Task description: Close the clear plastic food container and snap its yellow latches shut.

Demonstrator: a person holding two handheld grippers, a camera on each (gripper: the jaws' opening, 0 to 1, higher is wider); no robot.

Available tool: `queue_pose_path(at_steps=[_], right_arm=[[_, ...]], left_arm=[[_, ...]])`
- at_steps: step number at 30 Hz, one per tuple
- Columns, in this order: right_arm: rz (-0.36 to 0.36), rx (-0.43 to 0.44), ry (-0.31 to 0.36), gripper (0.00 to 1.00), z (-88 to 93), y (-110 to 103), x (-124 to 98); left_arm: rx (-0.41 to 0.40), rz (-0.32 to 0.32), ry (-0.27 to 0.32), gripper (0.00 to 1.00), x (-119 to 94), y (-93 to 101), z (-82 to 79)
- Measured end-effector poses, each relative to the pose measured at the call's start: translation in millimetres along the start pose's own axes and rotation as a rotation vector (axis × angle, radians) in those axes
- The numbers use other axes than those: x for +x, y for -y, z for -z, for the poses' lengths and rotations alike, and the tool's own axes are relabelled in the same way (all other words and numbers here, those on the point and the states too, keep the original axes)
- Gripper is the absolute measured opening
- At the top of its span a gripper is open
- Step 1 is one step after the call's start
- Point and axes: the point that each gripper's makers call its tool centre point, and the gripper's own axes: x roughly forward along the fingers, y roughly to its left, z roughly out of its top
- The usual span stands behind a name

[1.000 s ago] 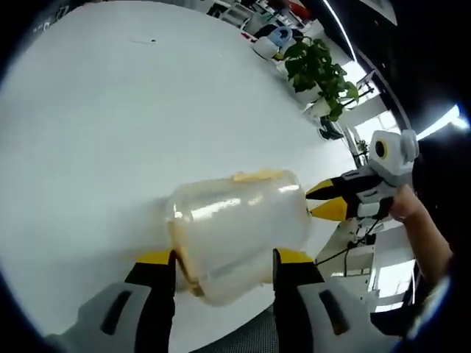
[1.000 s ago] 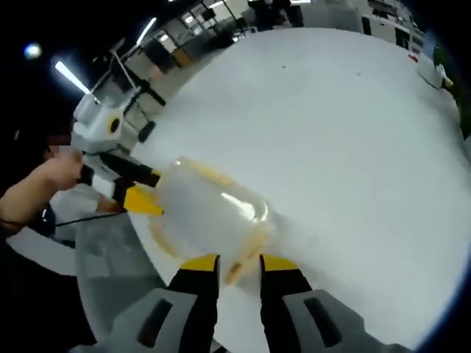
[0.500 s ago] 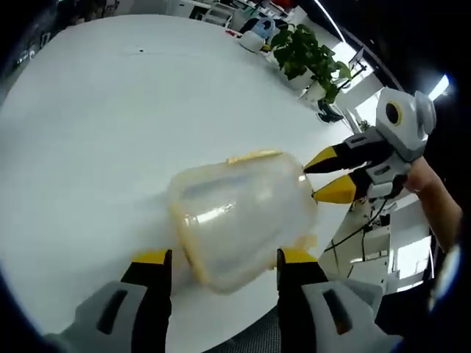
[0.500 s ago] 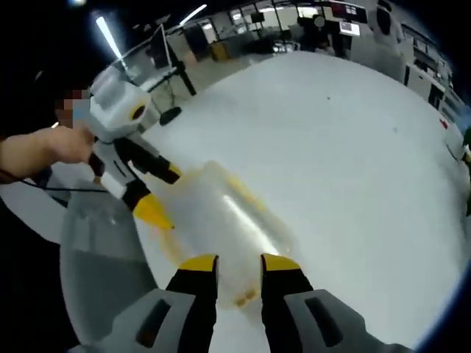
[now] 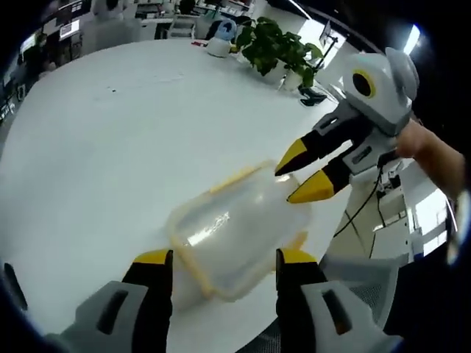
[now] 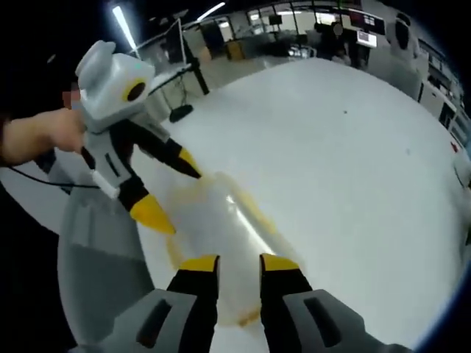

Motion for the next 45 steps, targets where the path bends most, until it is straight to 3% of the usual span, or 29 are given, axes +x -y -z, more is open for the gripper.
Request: queue_pose_path(at_steps=[5, 11, 15, 23, 36, 45], right_arm=[[-0.012, -0.025, -0.013, 0.17, -0.1, -2, 6], [-0.02, -0.05, -0.016, 0.17, -4.4, -1, 7], [-0.026, -0.06, -0.015, 0.17, -8.7, 0, 8], [-0.036, -0.068, -0.017, 0.17, -11.3, -1, 12], [-0.041, -0.103, -0.021, 0.17, -20.7, -4, 20], [-0.043, -0.114, -0.029, 0.17, -22.9, -2, 21]], left_arm=[[0.065, -0.008, 0.003, 0.54, 0, 3.7, -8.7], [0.243, -0.043, -0.01, 0.53, -2, 5.5, -16.9], [0.339, -0.025, -0.025, 0.53, 1, 14.5, -18.3], [0.362, -0.02, -0.014, 0.53, 4, 21.0, -23.3], [0.384, -0.014, -0.03, 0.52, 9, 25.6, -15.8], [0.484, -0.038, -0.056, 0.52, 15, 30.7, -9.8]])
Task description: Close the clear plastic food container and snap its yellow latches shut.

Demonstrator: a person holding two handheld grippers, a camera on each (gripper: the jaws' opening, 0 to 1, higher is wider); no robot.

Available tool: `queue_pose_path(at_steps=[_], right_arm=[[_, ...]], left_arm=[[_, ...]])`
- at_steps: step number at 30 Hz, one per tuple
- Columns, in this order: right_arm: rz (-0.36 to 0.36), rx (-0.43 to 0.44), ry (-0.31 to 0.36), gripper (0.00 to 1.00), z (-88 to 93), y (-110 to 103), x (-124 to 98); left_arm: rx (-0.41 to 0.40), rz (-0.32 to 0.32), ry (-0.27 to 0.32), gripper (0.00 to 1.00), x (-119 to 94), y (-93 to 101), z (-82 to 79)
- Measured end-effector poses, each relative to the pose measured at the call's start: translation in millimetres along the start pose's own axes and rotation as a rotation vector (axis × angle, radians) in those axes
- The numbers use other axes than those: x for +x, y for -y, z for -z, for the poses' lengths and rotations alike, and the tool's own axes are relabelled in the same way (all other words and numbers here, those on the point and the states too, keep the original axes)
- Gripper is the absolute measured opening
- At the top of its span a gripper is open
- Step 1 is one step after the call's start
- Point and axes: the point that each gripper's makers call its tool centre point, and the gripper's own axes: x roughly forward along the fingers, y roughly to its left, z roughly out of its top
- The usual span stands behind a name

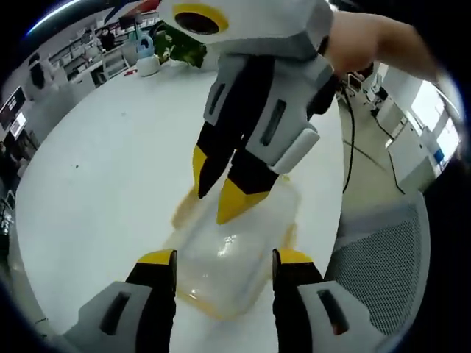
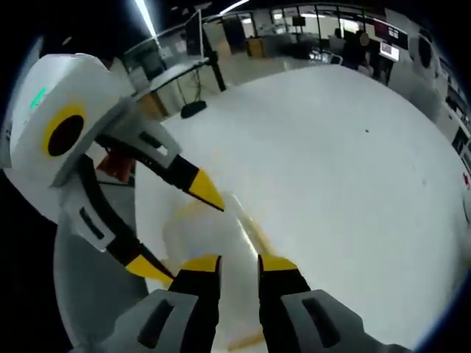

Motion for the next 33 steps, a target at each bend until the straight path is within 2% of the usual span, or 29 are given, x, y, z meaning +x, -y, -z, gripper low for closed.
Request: queue_pose_path(at_steps=[11, 15, 18, 23, 28, 31, 33], right_arm=[[0.009, 0.008, -0.017, 0.17, 3.5, 7, 5], [0.008, 0.031, -0.021, 0.17, 4.2, 9, 7], [0.007, 0.034, -0.016, 0.17, 3.0, 9, 7], [0.038, 0.014, 0.013, 0.31, -2.1, 20, 6], [-0.011, 0.044, -0.01, 0.28, 4.7, 17, 9], [-0.032, 0.06, -0.025, 0.29, 10.5, 19, 12], [-0.025, 0.081, -0.046, 0.29, 13.9, 22, 13]], left_arm=[[0.025, 0.005, -0.011, 0.52, -1, 8.8, 3.8], [0.067, 0.004, -0.029, 0.56, 1, 18.0, 9.4], [0.123, -0.028, -0.033, 0.57, 1, 18.6, 10.8], [0.138, -0.032, -0.048, 0.59, 5, 19.4, 13.1], [0.113, -0.017, -0.042, 0.58, 4, 22.1, 13.7], [0.121, -0.023, -0.054, 0.58, 4, 20.7, 17.7], [0.117, -0.024, -0.057, 0.57, 3, 19.7, 19.5]])
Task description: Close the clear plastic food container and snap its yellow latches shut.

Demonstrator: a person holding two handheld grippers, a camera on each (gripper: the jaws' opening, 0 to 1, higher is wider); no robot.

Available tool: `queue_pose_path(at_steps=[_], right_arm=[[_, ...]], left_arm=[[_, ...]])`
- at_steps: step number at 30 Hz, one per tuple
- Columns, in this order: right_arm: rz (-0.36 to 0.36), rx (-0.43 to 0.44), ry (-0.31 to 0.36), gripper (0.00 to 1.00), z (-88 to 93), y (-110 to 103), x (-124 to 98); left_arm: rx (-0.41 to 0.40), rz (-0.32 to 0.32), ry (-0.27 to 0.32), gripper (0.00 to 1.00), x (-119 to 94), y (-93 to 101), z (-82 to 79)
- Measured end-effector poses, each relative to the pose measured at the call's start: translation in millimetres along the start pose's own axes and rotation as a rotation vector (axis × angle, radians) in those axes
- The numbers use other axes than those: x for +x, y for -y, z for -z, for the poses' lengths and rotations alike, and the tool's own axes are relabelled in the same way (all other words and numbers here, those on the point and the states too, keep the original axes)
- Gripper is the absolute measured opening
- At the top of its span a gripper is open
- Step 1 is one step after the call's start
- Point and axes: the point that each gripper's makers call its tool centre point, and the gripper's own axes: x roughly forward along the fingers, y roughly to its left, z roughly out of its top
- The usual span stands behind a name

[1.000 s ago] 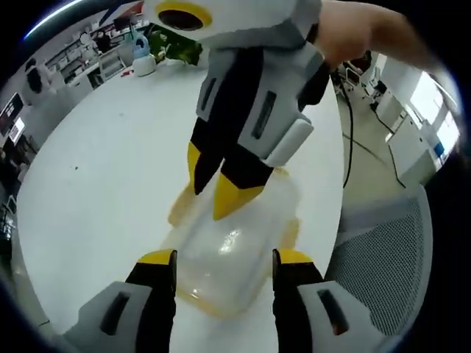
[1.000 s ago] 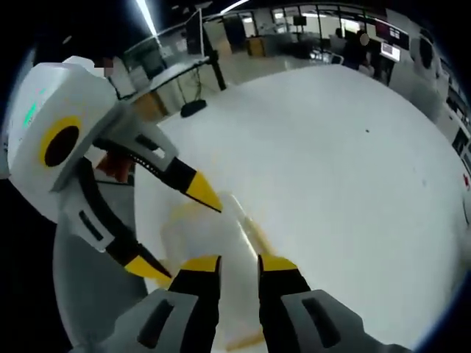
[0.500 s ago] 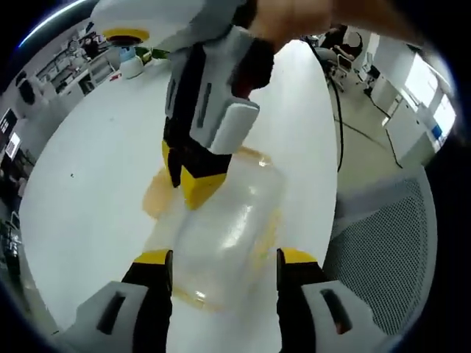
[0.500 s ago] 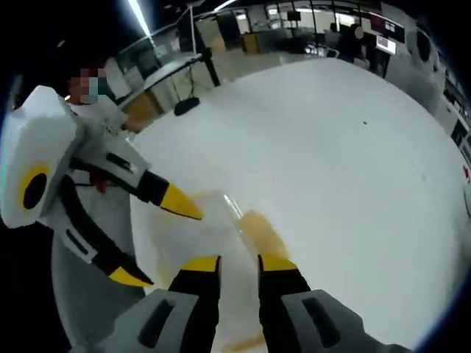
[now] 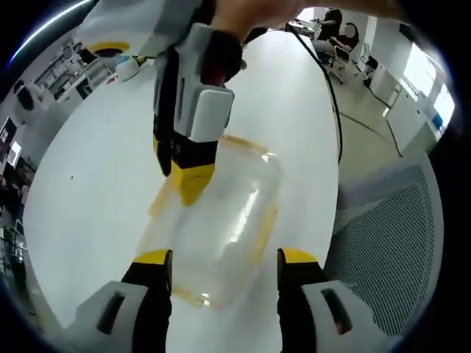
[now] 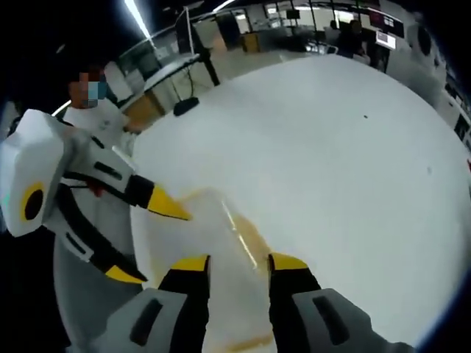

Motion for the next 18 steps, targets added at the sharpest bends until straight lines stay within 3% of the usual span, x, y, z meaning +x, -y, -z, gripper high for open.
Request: queue_pose_path(at_steps=[4, 11, 18], right_arm=[[-0.02, 0.004, 0.024, 0.29, -6.6, -3.6, -3.9], [-0.034, -0.069, -0.02, 0.3, -5.7, -7.3, -4.3], [-0.042, -0.07, -0.026, 0.31, -8.6, -3.1, -1.8]], left_arm=[[-0.006, -0.003, 0.006, 0.57, -1.2, -1.1, -0.5], [0.009, -0.006, 0.02, 0.57, 0.8, 1.2, -5.7], [0.025, 0.0, 0.019, 0.57, 1.3, 2.4, -8.5]])
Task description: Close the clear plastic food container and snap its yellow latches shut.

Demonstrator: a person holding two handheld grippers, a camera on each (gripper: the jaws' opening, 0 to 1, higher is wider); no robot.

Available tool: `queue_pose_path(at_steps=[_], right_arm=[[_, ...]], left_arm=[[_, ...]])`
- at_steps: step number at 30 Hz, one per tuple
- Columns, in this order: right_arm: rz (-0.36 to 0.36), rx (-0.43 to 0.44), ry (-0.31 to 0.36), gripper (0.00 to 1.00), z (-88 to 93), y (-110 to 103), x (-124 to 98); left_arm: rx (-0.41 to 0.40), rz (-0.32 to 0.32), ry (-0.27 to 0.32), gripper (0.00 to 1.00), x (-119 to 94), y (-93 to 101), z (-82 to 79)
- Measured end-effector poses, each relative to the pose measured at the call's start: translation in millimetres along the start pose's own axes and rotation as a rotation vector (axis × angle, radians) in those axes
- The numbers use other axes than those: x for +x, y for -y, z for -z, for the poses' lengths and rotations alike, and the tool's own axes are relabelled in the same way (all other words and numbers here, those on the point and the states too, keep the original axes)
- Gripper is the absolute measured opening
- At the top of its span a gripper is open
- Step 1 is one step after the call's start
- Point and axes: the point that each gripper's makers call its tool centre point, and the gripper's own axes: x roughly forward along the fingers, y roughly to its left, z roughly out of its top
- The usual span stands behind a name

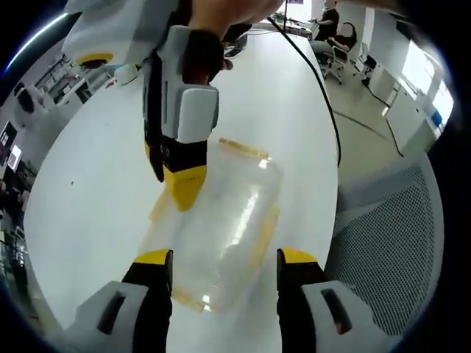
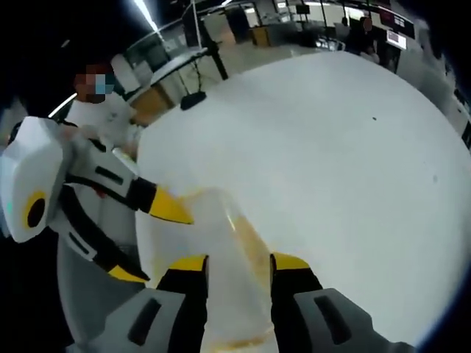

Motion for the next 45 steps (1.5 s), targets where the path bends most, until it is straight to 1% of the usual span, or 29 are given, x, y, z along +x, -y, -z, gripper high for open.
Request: queue_pose_path(at_steps=[5, 7, 13, 15, 18, 20, 24, 27, 28, 33, 34, 39, 43, 44, 45], right_arm=[[-0.012, -0.001, -0.032, 0.31, 6.6, 4, 4], [-0.028, 0.0, -0.04, 0.32, 9.3, 3, 5], [-0.066, 0.014, -0.03, 0.34, 4.6, 1, 9], [-0.086, 0.015, -0.033, 0.34, 4.1, -1, 11], [-0.117, 0.027, -0.039, 0.32, 3.5, -6, 12], [-0.121, 0.025, -0.046, 0.32, 3.4, -4, 13], [-0.134, 0.025, -0.062, 0.32, 3.7, -5, 14], [-0.134, 0.013, -0.075, 0.32, 4.2, -5, 14], [-0.136, 0.007, -0.076, 0.32, 4.5, -6, 14], [-0.141, 0.004, -0.09, 0.29, 5.2, -7, 14], [-0.144, -0.014, -0.095, 0.29, 5.6, -9, 13], [-0.166, 0.022, -0.093, 0.28, 7.3, -7, 14], [-0.178, 0.025, -0.086, 0.27, 7.7, -7, 14], [-0.181, 0.055, -0.099, 0.27, 9.0, -7, 13], [-0.181, 0.055, -0.1, 0.26, 7.9, -6, 14]], left_arm=[[0.033, -0.002, -0.012, 0.56, 3, 0.7, 0.5], [0.041, -0.002, -0.011, 0.56, 4, 1.2, -0.3], [0.063, -0.004, -0.008, 0.56, 9, 3.3, -3.5], [0.077, -0.012, -0.01, 0.56, 11, 2.3, -3.4], [0.075, -0.017, -0.009, 0.55, 10, 0.8, -4.4], [0.086, -0.023, -0.012, 0.53, 10, -0.6, -4.2], [0.108, -0.034, -0.017, 0.53, 11, -0.5, -3.3], [0.133, -0.048, -0.024, 0.54, 13, -0.6, -2.2], [0.156, -0.06, -0.035, 0.54, 14, -1.3, -1.5], [0.168, -0.075, -0.046, 0.53, 15, -1.5, -1.1], [0.167, -0.076, -0.045, 0.53, 15, -1.7, -1.0], [0.168, -0.079, -0.041, 0.52, 15, -2.1, -1.3], [0.167, -0.084, -0.049, 0.5, 16, -2.3, -1.6], [0.219, -0.096, -0.065, 0.5, 16, -4.4, -0.7], [0.178, -0.092, -0.06, 0.5, 17, -1.7, -0.7]])
